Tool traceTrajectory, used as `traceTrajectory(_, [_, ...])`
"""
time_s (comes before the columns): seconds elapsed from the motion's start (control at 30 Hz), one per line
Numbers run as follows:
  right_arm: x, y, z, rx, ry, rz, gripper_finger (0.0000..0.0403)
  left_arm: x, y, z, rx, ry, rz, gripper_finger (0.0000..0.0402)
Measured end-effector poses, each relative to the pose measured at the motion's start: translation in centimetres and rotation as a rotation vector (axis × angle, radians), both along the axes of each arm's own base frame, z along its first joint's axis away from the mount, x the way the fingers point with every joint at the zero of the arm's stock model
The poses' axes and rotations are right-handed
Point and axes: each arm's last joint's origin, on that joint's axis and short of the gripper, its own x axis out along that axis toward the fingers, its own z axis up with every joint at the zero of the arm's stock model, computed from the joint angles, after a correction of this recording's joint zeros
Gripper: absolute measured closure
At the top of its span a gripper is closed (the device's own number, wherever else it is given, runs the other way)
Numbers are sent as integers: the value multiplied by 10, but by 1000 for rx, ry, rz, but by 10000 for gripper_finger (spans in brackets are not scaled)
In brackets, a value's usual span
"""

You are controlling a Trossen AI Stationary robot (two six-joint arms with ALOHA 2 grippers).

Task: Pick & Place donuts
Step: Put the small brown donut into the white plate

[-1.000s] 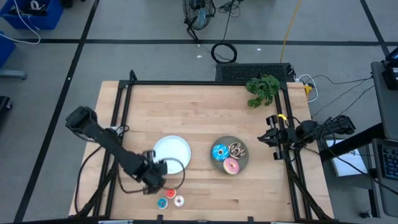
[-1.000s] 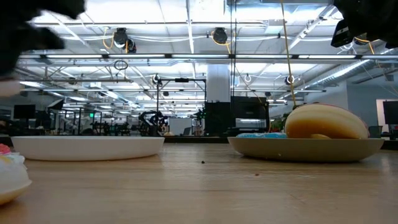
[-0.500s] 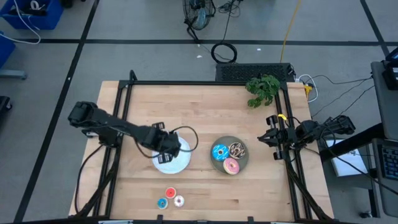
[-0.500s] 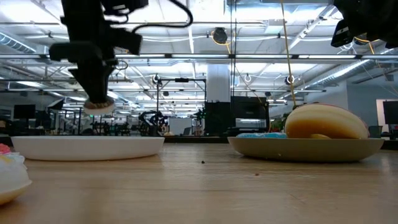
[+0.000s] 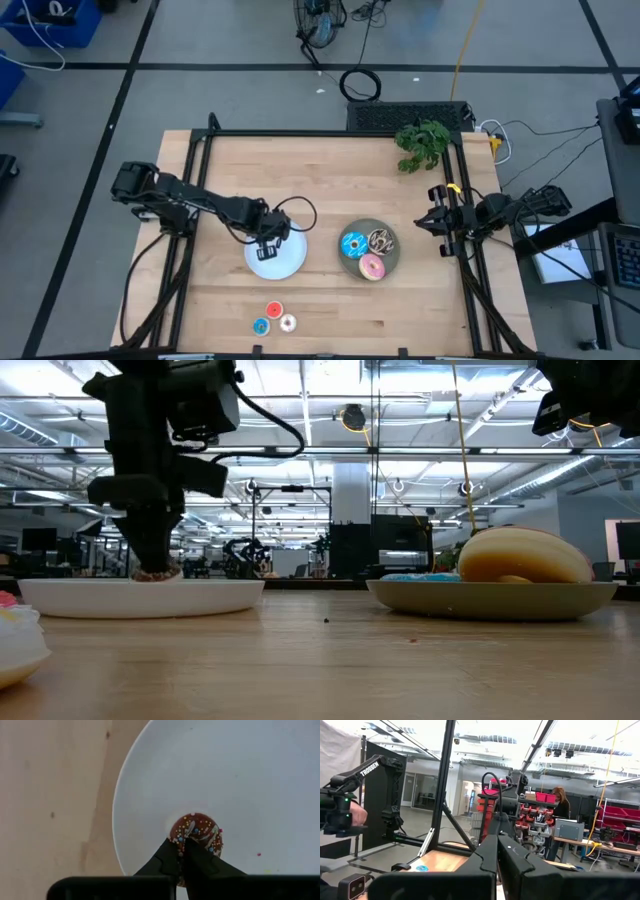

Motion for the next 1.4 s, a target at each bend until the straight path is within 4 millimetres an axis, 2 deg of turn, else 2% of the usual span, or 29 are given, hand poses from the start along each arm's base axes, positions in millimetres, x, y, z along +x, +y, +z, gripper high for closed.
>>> traceTrajectory(0.13, [0, 0, 0, 0, 0, 0, 403, -5, 0, -9, -12, 0, 28, 391])
traceTrajectory(0.27, [0, 0, 0, 0, 0, 0, 403, -6, 1, -14, -2, -23, 31, 359])
traceTrajectory(0.47, [0, 0, 0, 0, 0, 0, 403, 0, -1, -10, 1, -59, -13, 314])
traceTrajectory(0.87, [0, 0, 0, 2, 0, 0, 403, 1, -1, -5, 11, -56, 6, 166])
traceTrajectory(1.0, [0, 0, 0, 2, 0, 1, 403, 4, -1, 5, 15, -51, 11, 132])
traceTrajectory(1.17, [0, 0, 0, 1, 0, 0, 403, 14, -4, 20, 25, -93, -43, 112])
traceTrajectory(1.4, [0, 0, 0, 2, 1, 1, 403, 8, -1, 17, 32, -35, -7, 123])
